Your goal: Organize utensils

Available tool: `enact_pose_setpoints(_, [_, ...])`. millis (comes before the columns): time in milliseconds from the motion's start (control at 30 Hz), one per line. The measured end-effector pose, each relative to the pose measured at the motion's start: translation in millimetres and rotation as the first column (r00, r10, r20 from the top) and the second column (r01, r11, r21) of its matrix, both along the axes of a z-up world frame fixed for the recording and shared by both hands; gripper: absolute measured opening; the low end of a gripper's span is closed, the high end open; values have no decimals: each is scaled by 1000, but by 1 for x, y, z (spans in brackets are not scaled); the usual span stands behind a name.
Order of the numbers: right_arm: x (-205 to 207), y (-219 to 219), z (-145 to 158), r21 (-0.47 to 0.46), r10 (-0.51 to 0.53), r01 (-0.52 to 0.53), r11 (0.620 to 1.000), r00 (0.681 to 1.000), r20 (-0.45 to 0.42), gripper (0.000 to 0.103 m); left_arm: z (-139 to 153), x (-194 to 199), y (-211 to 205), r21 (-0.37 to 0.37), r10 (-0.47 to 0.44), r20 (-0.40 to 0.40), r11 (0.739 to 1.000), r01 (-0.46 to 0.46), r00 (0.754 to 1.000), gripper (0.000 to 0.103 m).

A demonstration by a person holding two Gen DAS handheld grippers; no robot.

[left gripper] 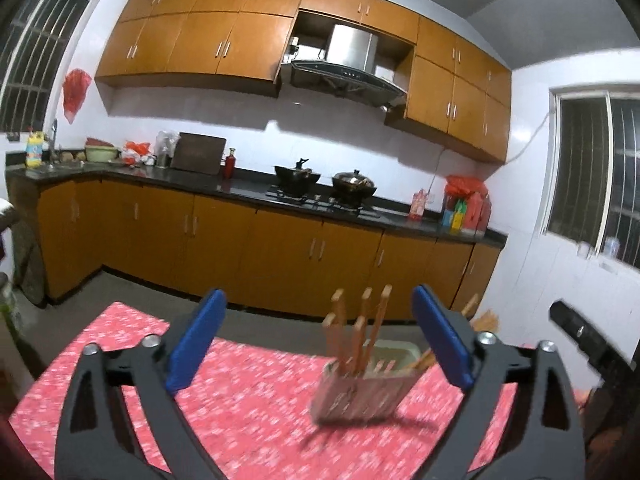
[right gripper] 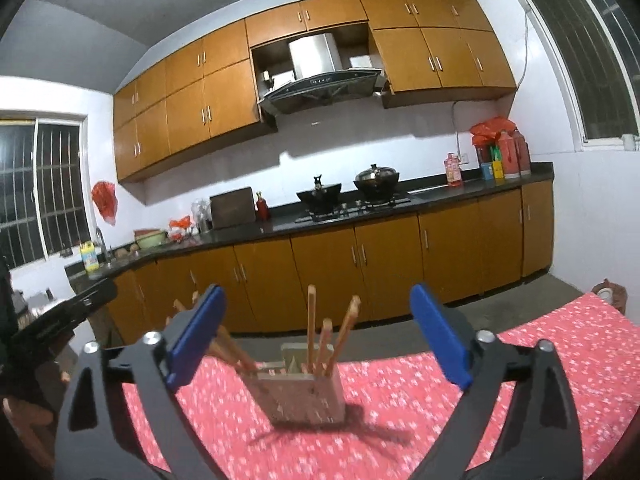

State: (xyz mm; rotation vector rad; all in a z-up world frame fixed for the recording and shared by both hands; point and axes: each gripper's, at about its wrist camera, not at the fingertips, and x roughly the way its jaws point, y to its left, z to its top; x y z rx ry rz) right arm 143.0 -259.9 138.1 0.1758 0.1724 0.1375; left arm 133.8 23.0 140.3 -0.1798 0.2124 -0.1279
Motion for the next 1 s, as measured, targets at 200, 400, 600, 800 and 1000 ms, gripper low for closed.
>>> enact_pose_setpoints(200, [-39,16,-26,-86,-8,3,996,999,-49,99,-33,-50,6,119,48,-20,992,-45,999,101])
enact_pose_setpoints(400, [-79,37,-58,-187,-15,0,982,997,-79,99,-61,-81,5,165,69,-53,984,-59,996,101])
enact_pose_setpoints(600, [-104,43,-86,-215,-33,12,976,995,-97,99,-90,-104,-5,199,44,-71,980,-30,996,101])
enact_pose_setpoints(800, [-111,35,-107,-168,-60,35,985,987,-151,99,-109,-119,-11,217,56,-74,975,-39,996,101])
enact_pose_setpoints(1000, [-111,29,-124,-130,-84,58,990,974,-208,99,-118,-123,-7,193,67,-100,980,-46,993,101])
